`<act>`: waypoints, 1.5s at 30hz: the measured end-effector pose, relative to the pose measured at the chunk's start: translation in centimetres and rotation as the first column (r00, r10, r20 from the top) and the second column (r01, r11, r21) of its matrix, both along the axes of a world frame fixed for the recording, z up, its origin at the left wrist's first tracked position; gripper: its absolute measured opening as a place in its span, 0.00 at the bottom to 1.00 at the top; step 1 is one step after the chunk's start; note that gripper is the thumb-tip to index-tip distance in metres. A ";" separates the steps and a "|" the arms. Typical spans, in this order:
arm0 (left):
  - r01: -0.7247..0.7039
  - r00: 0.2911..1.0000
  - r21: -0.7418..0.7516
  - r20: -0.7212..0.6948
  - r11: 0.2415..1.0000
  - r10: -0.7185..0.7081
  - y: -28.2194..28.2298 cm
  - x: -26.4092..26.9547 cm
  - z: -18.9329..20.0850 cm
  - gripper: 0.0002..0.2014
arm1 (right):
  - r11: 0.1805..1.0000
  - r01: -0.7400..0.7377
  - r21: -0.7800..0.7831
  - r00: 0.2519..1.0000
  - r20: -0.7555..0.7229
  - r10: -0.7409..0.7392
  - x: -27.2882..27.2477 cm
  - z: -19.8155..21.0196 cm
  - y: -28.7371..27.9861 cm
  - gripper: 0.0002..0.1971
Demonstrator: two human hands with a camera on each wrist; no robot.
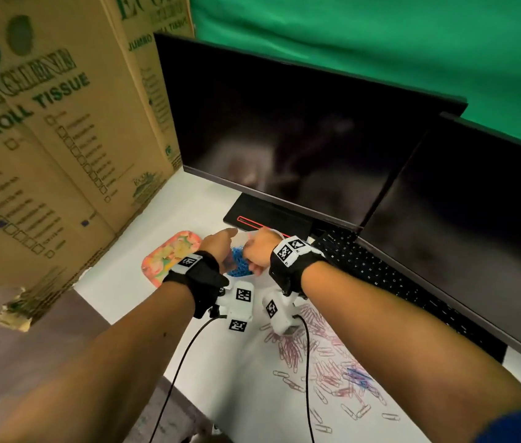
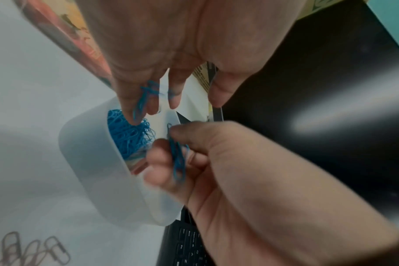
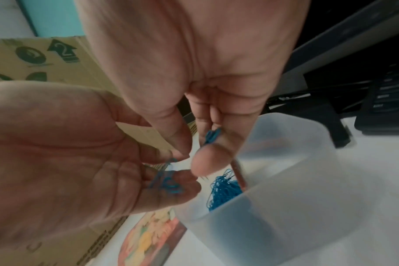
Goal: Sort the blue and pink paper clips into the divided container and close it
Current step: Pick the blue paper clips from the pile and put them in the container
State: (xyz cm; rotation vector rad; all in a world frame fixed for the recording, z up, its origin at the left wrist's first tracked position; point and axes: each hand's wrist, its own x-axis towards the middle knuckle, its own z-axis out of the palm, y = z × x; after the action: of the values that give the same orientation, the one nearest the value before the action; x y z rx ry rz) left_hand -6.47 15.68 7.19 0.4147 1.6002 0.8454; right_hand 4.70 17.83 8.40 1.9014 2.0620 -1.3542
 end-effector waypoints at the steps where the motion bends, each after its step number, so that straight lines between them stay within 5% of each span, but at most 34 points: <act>1: 0.024 0.999 0.010 -0.024 1.000 -0.024 0.2 -0.1 0.0 0.16 | 1.000 0.006 -0.005 1.000 -0.004 -0.006 -0.2 0.1 0.3 0.10; 7: 0.120 0.983 0.110 -0.150 0.987 -0.102 0.1 0.7 -0.2 0.16 | 0.993 -0.056 0.101 0.997 -0.046 0.060 2.0 1.3 0.1 0.12; 10: 0.189 0.966 0.201 -0.212 0.961 -0.145 -0.8 2.1 -0.7 0.06 | 0.969 0.241 -0.053 0.917 -0.314 -0.245 6.3 0.9 -1.4 0.13; 12: 0.354 0.912 0.249 -0.306 0.902 -0.274 -2.2 4.0 -1.5 0.09 | 0.934 0.352 -0.065 0.886 -0.298 -0.354 10.3 0.1 -2.9 0.11; 15: 0.639 0.742 0.263 -0.462 0.723 -0.487 -4.7 7.8 -2.5 0.13 | 0.926 0.377 0.018 0.921 -0.116 -0.373 16.6 -1.7 -6.3 0.09; 18: 0.851 0.472 0.138 -0.624 0.507 -0.623 -7.4 11.7 -3.6 0.08 | 0.944 0.308 0.117 0.932 0.161 -0.324 21.5 -3.8 -10.7 0.13; 24: 0.987 0.036 -0.088 -0.698 0.136 -0.715 -12.4 18.1 -6.2 0.09 | 0.963 0.250 0.102 0.895 0.355 -0.270 26.8 -8.2 -17.9 0.08; 26: 0.981 -0.093 -0.185 -0.733 0.065 -0.674 -13.3 19.2 -6.9 0.10 | 0.978 0.175 0.116 0.917 0.343 -0.205 27.4 -9.0 -19.1 0.10; 29: 0.963 -0.169 -0.264 -0.755 0.058 -0.633 -14.0 20.2 -7.8 0.11 | 0.976 0.123 0.179 0.919 0.351 -0.180 27.8 -9.8 -20.1 0.11; 35: 0.959 -0.111 -0.252 -0.752 0.128 -0.650 -13.3 20.1 -8.0 0.06 | 0.976 0.108 0.189 0.942 0.294 -0.161 27.4 -10.1 -20.3 0.06; 41: 0.926 0.237 -0.056 -0.683 0.374 -0.691 -12.6 18.9 -7.9 0.10 | 0.913 0.402 0.078 0.916 -0.007 -0.402 28.6 -10.3 -20.3 0.09; 45: 0.843 0.468 0.042 -0.551 0.537 -0.691 -12.4 18.2 -8.0 0.11 | 0.813 0.565 -0.141 0.778 -0.237 -0.582 29.1 -10.3 -20.5 0.09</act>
State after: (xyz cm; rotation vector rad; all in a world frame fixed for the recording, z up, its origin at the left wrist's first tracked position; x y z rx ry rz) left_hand 11.78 3.24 -0.79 1.5814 1.4389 0.2410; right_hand 33.76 -2.64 -1.90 2.5748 1.5314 -1.8571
